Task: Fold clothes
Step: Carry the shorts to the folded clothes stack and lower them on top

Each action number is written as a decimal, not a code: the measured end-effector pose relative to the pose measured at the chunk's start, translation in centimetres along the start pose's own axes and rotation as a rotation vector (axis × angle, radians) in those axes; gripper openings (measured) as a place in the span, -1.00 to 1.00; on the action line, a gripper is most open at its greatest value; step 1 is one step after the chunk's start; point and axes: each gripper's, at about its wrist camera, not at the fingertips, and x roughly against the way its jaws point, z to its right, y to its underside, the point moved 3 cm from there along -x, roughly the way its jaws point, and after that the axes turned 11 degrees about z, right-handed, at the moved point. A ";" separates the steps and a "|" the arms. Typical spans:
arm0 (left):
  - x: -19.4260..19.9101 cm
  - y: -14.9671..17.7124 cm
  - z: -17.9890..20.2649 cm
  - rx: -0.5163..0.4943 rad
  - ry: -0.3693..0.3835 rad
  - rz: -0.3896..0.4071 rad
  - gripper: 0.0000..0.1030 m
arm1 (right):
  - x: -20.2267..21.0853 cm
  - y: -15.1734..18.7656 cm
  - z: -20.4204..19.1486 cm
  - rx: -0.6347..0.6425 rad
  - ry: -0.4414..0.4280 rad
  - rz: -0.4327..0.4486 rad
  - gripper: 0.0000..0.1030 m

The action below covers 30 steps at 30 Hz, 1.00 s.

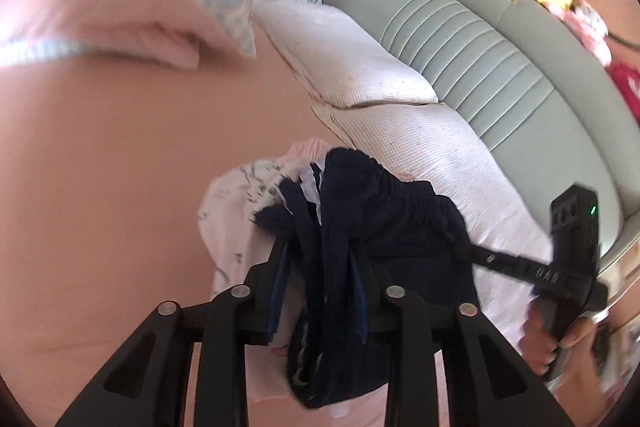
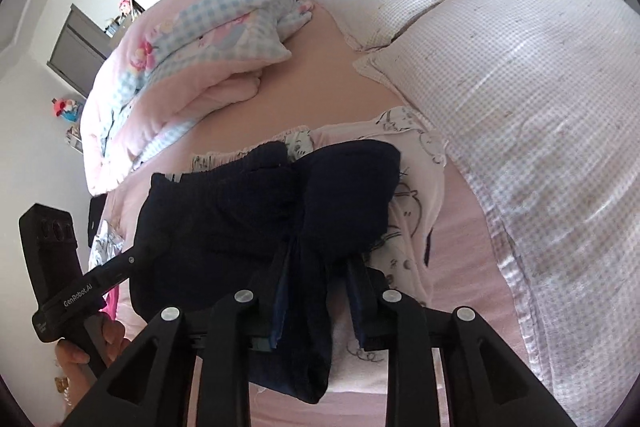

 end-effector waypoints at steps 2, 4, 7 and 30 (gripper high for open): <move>1.5 -0.4 1.1 -0.096 -0.052 0.082 -0.46 | 0.6 -0.1 -0.1 0.018 0.014 0.024 -0.50; 2.3 -0.9 2.7 -0.198 -0.065 0.153 -0.46 | 1.1 -0.2 -0.3 0.036 0.027 0.047 -0.50; 0.5 -0.6 4.8 -0.281 -0.003 0.110 -0.46 | 2.0 -0.4 -0.5 0.063 0.047 0.083 -0.50; 8.8 0.0 -0.7 -0.115 -0.124 0.145 0.42 | 5.1 2.7 -8.8 0.089 0.027 0.045 0.39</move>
